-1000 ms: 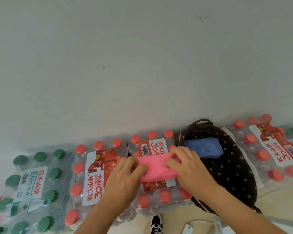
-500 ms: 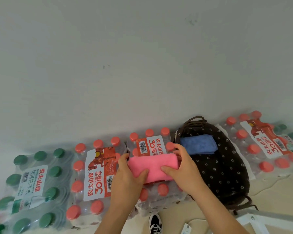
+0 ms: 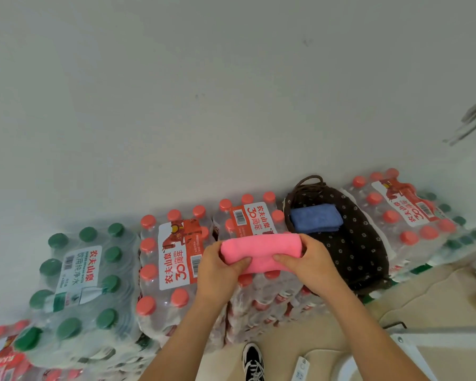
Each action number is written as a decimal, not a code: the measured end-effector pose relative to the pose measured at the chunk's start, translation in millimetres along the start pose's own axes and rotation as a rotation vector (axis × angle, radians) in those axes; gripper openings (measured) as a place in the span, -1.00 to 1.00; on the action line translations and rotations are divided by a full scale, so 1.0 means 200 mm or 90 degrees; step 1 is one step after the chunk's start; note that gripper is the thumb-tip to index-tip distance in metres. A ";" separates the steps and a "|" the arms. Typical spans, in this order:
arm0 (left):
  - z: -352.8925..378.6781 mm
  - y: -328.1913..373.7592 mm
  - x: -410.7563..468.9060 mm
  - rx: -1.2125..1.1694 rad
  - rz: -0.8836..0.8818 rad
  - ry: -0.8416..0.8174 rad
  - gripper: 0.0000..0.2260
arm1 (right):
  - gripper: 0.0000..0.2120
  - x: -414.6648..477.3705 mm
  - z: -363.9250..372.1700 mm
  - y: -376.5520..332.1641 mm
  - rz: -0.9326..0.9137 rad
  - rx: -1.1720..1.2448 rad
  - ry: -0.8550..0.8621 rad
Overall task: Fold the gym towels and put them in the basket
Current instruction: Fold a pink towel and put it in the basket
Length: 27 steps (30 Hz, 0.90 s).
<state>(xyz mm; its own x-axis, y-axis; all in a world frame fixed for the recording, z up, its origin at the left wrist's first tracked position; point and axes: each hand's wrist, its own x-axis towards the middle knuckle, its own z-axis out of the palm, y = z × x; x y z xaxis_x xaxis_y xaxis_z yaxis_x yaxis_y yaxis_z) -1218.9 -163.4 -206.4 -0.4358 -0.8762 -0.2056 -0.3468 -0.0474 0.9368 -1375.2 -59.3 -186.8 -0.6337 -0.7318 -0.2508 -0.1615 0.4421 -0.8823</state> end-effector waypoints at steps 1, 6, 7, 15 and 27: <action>-0.01 0.01 -0.03 -0.023 0.007 -0.015 -0.68 | -0.63 -0.04 -0.02 -0.01 0.014 0.052 -0.009; 0.06 0.12 -0.17 -0.113 0.031 -0.138 -0.73 | -0.61 -0.20 -0.15 0.04 0.137 0.517 -0.028; 0.09 0.14 -0.18 -0.120 0.030 -0.149 -0.70 | -0.62 -0.21 -0.18 0.05 0.154 0.551 -0.007; 0.57 0.26 -0.09 0.099 0.106 -0.161 -0.64 | -0.48 -0.06 -0.42 0.27 0.243 0.715 0.136; 1.10 0.22 0.29 0.593 0.072 -0.269 -0.65 | -0.81 0.48 -0.55 0.57 0.339 0.157 0.195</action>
<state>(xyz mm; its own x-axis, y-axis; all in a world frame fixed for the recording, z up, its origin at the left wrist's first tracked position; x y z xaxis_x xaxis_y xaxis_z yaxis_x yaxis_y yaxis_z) -1442.9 -109.8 -239.0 -0.7006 -0.6034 -0.3809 -0.7131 0.5738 0.4028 -1537.3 -21.6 -268.0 -0.7709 -0.2498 -0.5860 0.3888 0.5442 -0.7434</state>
